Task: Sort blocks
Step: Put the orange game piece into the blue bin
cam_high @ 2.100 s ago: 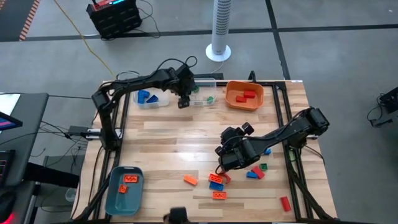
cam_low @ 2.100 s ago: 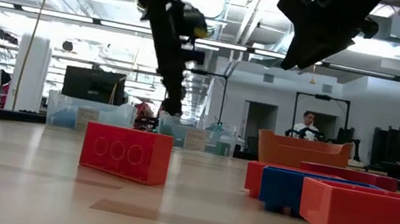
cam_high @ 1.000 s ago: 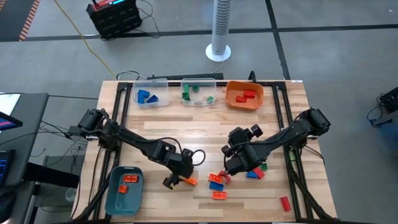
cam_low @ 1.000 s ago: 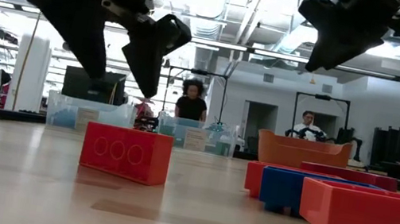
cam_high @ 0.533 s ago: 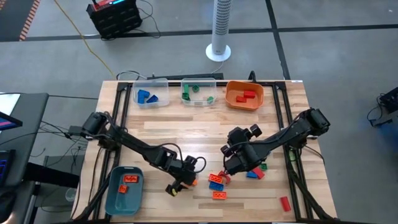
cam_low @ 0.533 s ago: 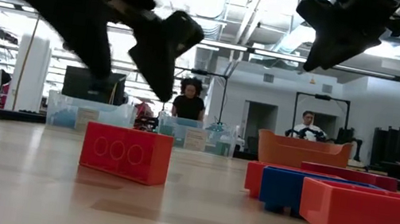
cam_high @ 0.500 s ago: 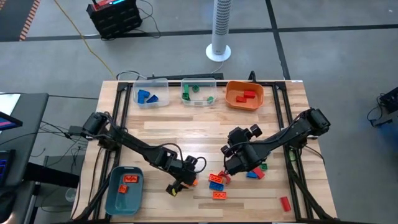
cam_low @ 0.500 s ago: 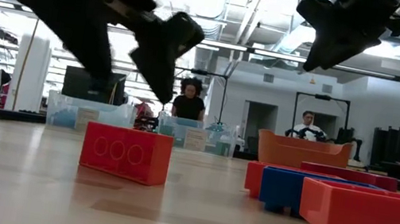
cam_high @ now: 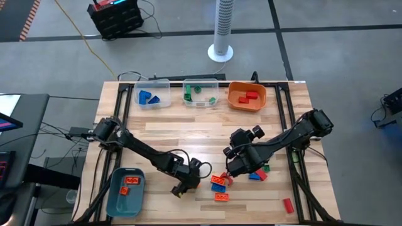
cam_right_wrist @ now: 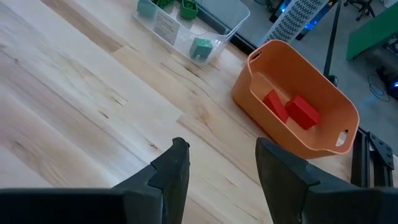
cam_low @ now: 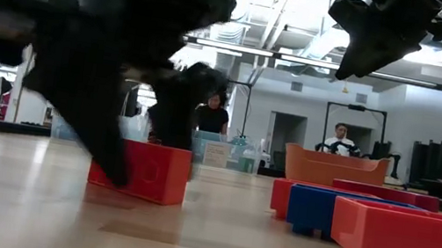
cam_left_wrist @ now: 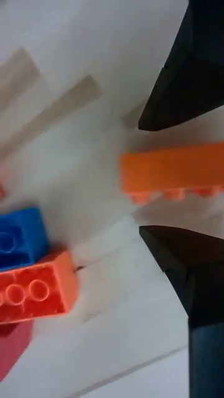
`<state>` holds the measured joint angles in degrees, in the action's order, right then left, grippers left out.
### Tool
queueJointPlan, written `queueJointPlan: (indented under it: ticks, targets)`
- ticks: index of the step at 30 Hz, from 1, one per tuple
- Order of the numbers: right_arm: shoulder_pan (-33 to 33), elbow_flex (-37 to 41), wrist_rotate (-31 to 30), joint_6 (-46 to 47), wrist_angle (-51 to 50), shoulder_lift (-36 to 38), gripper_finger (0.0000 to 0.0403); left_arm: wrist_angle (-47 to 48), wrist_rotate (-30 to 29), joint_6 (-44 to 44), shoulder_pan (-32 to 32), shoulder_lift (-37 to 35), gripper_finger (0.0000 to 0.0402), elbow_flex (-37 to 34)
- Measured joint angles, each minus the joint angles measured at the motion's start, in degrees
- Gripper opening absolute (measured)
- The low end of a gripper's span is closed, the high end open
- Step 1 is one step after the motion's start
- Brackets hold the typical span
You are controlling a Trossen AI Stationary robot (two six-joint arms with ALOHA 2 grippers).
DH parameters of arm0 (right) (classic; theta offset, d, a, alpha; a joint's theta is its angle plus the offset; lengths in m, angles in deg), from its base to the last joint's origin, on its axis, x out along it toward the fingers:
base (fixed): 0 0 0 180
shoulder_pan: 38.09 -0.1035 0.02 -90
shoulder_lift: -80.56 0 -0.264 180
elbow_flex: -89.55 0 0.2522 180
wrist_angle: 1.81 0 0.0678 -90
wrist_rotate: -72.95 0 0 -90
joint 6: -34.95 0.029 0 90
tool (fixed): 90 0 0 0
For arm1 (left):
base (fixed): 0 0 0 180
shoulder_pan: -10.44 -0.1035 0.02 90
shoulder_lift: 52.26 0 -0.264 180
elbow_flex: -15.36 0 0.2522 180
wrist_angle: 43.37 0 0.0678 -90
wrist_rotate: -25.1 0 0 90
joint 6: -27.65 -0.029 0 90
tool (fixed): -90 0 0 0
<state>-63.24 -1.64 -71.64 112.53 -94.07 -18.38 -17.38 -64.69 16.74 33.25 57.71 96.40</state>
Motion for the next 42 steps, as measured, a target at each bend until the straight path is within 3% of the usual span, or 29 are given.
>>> queueJointPlan:
  ticks: [5,12,19,26,34,42]
  targets:
    - [0.1,0.0,-0.1,0.0,-0.1,0.0,0.0192,1.7,-1.8,0.6,-0.3,0.5,0.0212,0.0]
    - [0.1,0.0,-0.3,0.0,0.1,0.0,0.0192,7.9,-5.1,0.8,-0.5,-1.4,0.0083,0.7]
    - [0.0,0.0,-0.4,0.0,0.4,0.0,0.0191,20.9,-4.4,1.5,-0.5,-10.5,0.0082,3.7]
    - [-0.4,0.0,-0.4,0.0,0.3,0.0,0.0191,37.3,7.4,12.1,3.7,-21.1,0.0083,1.8]
    - [0.0,0.0,-0.4,0.0,0.7,0.0,0.0191,40.6,15.2,35.5,14.3,-32.6,0.0092,-6.7]
    - [1.1,0.0,-0.9,-0.2,1.6,0.0,0.0191,43.7,9.0,60.4,20.5,-41.7,0.0094,-23.2]
